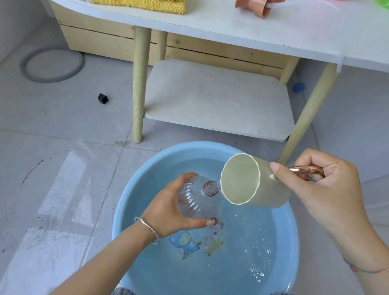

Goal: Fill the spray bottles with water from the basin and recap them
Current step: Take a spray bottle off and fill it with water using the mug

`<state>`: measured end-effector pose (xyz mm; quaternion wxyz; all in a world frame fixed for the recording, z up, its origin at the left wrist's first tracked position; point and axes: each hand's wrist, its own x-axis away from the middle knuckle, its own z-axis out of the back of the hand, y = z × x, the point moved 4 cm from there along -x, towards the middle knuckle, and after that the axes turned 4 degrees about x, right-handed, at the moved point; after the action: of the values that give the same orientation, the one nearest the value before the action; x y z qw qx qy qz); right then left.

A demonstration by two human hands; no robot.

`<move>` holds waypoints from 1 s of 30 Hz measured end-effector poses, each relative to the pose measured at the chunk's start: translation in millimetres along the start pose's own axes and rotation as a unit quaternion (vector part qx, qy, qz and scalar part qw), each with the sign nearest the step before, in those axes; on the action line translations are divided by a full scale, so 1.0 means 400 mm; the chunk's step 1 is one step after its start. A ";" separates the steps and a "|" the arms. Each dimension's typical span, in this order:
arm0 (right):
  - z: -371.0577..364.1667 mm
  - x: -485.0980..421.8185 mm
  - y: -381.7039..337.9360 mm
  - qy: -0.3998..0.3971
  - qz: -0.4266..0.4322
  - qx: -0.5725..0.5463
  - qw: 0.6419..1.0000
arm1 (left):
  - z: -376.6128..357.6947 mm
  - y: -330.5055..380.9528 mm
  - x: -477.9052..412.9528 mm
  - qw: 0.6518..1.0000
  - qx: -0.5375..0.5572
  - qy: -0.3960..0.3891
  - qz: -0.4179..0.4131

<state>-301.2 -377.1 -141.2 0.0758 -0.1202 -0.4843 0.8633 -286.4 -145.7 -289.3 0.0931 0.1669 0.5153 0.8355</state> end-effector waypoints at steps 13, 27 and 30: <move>-0.007 -0.001 -0.018 -0.009 0.050 0.026 0.998 | 0.002 -0.003 -0.002 1.000 -0.030 0.006 0.003; -0.018 -0.003 -0.026 -0.015 0.109 0.050 0.993 | 0.003 0.003 0.001 0.999 -0.032 0.018 -0.003; -0.021 -0.005 -0.029 -0.015 0.122 0.053 0.991 | 0.001 0.004 0.003 0.999 -0.031 0.016 -0.004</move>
<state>-296.9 -364.8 -135.3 -0.0309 -0.1611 -0.4203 0.8924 -287.2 -145.6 -287.6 0.0930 0.1483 0.4911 0.8533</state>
